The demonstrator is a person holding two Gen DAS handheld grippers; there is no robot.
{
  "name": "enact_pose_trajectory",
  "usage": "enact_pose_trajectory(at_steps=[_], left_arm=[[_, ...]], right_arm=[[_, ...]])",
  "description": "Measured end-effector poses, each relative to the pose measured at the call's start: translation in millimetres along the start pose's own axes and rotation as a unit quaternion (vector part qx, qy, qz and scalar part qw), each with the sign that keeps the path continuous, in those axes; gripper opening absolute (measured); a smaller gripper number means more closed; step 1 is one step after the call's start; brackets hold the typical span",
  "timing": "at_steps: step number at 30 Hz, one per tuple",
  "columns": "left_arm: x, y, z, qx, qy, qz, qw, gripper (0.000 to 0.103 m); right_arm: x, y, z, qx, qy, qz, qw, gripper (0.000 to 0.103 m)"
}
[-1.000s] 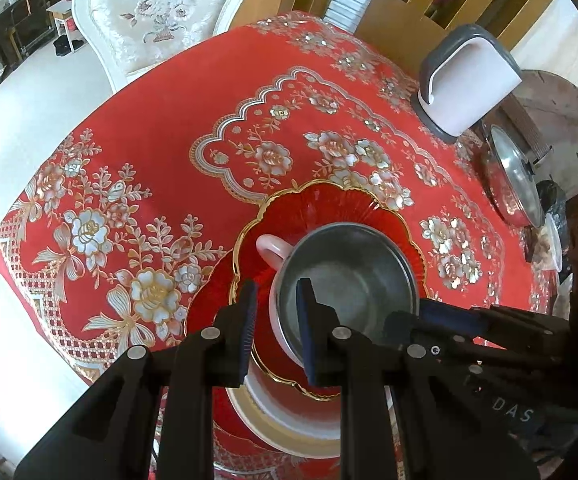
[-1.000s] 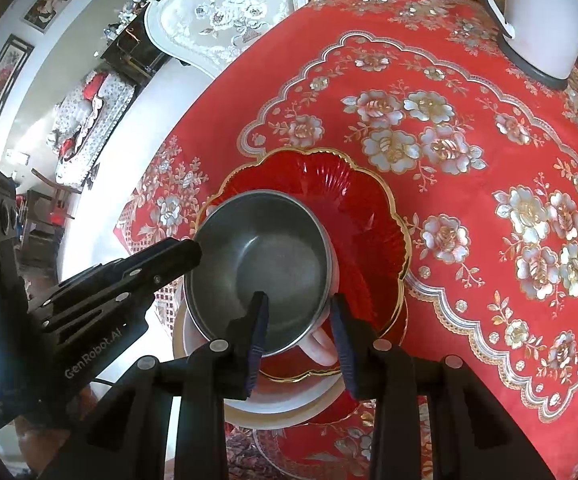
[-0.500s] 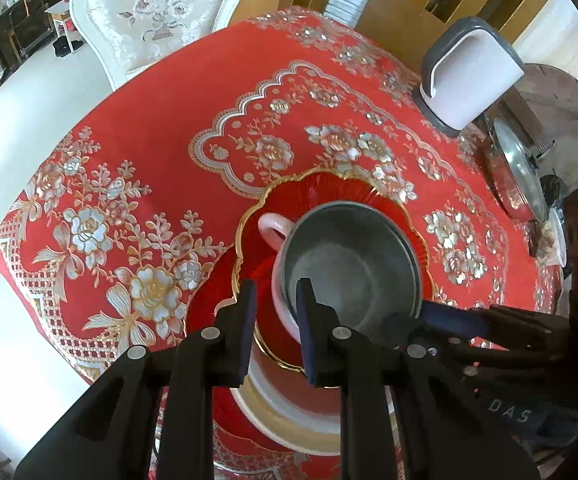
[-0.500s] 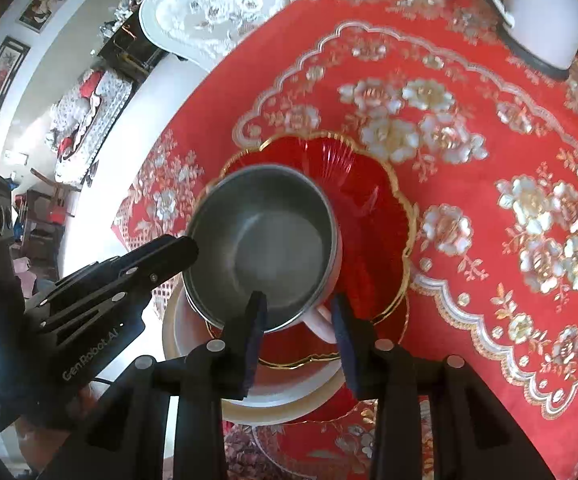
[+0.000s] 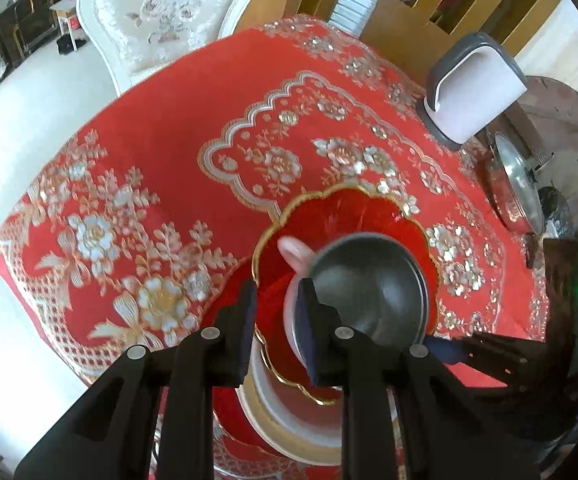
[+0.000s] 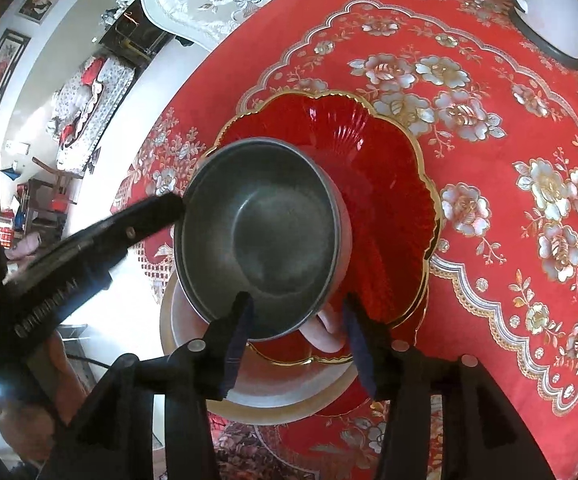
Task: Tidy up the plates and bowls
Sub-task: 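Lower the grey pot into the red scalloped plate with both tools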
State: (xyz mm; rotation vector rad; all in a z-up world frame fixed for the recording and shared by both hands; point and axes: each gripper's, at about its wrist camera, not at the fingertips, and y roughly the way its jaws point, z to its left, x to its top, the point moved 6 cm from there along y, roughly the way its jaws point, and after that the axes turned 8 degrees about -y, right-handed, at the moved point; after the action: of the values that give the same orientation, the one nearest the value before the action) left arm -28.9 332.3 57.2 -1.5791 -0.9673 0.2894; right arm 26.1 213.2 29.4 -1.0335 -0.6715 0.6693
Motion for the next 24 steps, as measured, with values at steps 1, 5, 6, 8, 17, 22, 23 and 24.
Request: enact_pose_trajectory(at_steps=[1,5,6,8,17,22,23,24], left_arm=[[4,-2,1,-0.004,-0.002,-0.005,1.0,0.018],[29,-14,1,-0.016,-0.007,-0.026,0.9995,0.018],[38,-14,1,-0.012,-0.004,-0.031,0.9995,0.018],[56,-9,-3,-0.01,0.001,-0.042,0.9991,0.021],[80,79,-54,-0.007,0.096,0.041,0.9945,0.028],[64,94,-66,-0.011,0.122,0.083,0.989,0.028],[58,89,-68,-0.018,0.134,0.086,0.9871,0.028],[52,81,-69,-0.021,0.147,0.082,0.9855,0.028]], right_arm=[[0,0,1,-0.002,-0.002,0.001,1.0,0.048],[0,2,2,-0.003,-0.003,0.003,1.0,0.048],[0,2,2,-0.003,-0.003,0.004,1.0,0.048],[-1,1,2,-0.005,-0.004,0.002,1.0,0.048],[-4,0,3,-0.002,0.004,-0.003,1.0,0.048],[-12,1,2,0.014,0.014,-0.004,1.0,0.051],[-13,-2,1,0.016,0.017,-0.007,1.0,0.051],[-14,-4,0,0.014,0.017,-0.007,1.0,0.051]])
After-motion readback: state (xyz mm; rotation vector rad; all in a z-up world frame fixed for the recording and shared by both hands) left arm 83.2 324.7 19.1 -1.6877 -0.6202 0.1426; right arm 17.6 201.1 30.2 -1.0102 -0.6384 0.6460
